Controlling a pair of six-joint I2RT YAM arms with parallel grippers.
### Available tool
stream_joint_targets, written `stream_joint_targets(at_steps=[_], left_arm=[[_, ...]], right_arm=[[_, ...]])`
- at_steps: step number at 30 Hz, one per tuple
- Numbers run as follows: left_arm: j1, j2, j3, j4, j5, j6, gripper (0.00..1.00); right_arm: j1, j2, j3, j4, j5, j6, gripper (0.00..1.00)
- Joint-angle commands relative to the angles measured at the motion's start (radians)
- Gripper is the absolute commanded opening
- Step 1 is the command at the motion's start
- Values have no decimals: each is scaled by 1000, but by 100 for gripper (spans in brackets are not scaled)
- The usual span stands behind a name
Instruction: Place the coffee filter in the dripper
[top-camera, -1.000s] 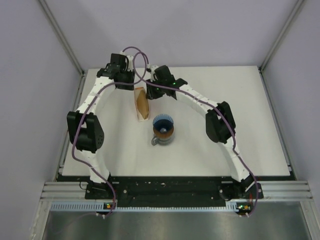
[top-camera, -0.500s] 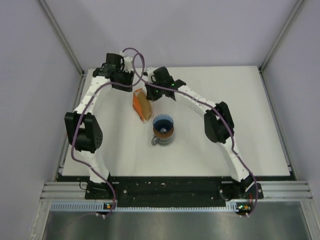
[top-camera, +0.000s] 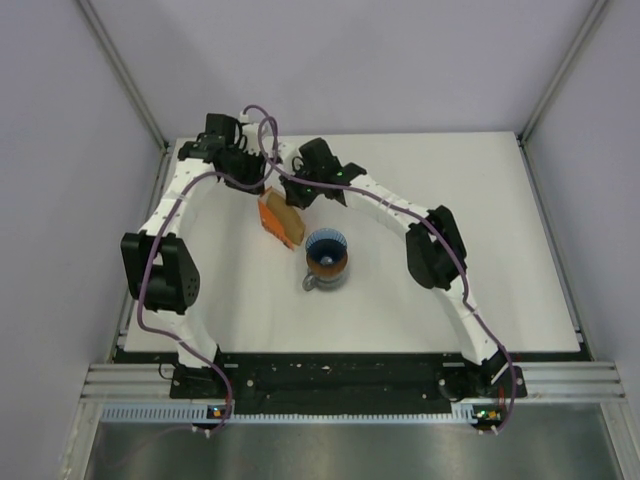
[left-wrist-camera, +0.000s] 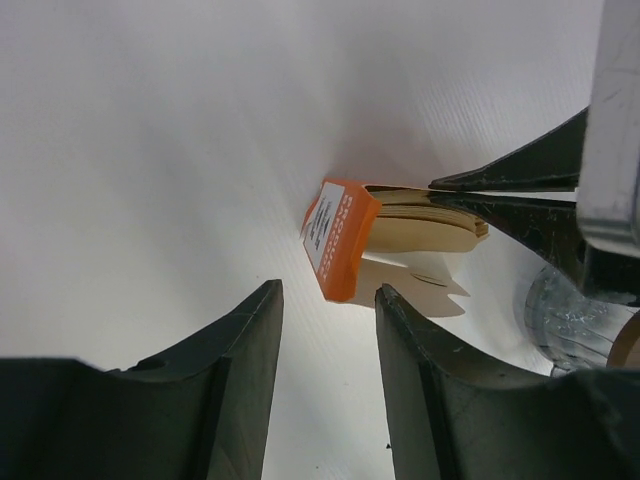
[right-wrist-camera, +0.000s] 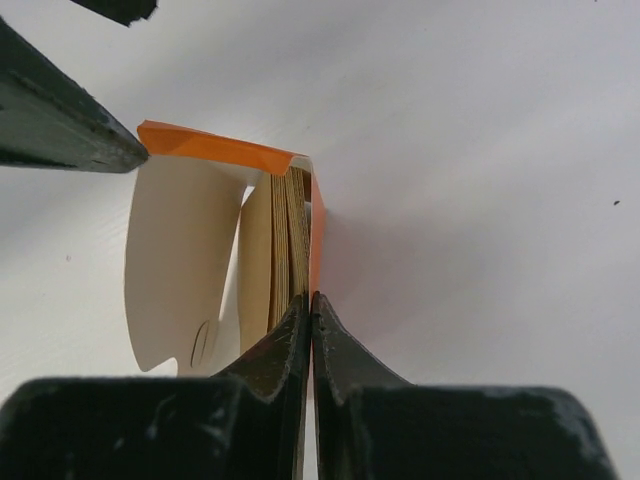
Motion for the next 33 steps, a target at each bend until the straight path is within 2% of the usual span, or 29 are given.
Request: stream_joint_targets(at_steps=[1,6,8,9,11,12,13,19,25,29,33], left_arm=[[-13,34,-3,-14,100,43,47],[-13,74,-13,-48,97,51,42],[-13,71,-26,-43,88,46,37],[-12,70,-31,-37,79,41,30],[-9,60,-40,-22,62,20,11],[-7,53,-43,-14,56,6,1],[-4,44,-46,-7,52,-6,0],[2,-35,-82,33,51,-49,0],[2,-122,-65,20,54,-77,0],[4,-150,-4,-61,74,-92,0],[4,-182,75,-137,71,-101,0]], right_arm=[[36,-82,-4,34,-57,-87,0],[39,-85,-13,34,-57,-98,0],[39,-85,-13,36,-58,-99,0],[39,-87,-18,39,-60,-99,0],[39,-91,-17,39,-60,-92,0],[39,-97,-17,42,-58,-79,4],[39,-108,-20,50,-58,-66,10],[45,-251,-114,145,-20,-23,32],[61,-442,-245,235,0,-18,39],[101,-554,-395,326,15,-38,39],[160,-634,-455,329,15,-65,37]])
